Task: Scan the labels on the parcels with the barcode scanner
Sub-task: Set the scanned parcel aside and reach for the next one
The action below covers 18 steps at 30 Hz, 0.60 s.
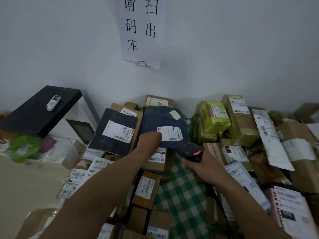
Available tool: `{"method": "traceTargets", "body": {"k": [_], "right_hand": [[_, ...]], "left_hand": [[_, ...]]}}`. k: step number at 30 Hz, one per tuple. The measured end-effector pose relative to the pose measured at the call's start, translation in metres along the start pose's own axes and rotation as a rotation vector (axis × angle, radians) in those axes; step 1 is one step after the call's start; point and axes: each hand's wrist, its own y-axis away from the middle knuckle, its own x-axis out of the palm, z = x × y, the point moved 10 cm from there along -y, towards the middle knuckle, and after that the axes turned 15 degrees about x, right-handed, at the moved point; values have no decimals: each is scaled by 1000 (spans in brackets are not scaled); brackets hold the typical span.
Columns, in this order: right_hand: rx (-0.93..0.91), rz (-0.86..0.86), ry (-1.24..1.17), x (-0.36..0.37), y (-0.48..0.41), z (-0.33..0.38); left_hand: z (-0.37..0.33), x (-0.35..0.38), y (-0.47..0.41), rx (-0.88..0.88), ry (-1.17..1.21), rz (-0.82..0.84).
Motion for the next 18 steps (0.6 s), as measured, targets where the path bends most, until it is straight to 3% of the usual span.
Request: {"method": "traceTargets", "body": {"k": [3,6,9,18], "right_hand": [[22,22,22,1,-4,1],[38,26,-23,-2,-8,-1],[42,20,-45,-7,-10,-2],[35,25,-50,-20,-15,-7]], "left_hand": [[8,-5,4,-125,245,-184],[16,25,-4,-210,422,-101],[18,46,-14,-266,398,-22],[7,27,-10,-317,348,-240]]}}
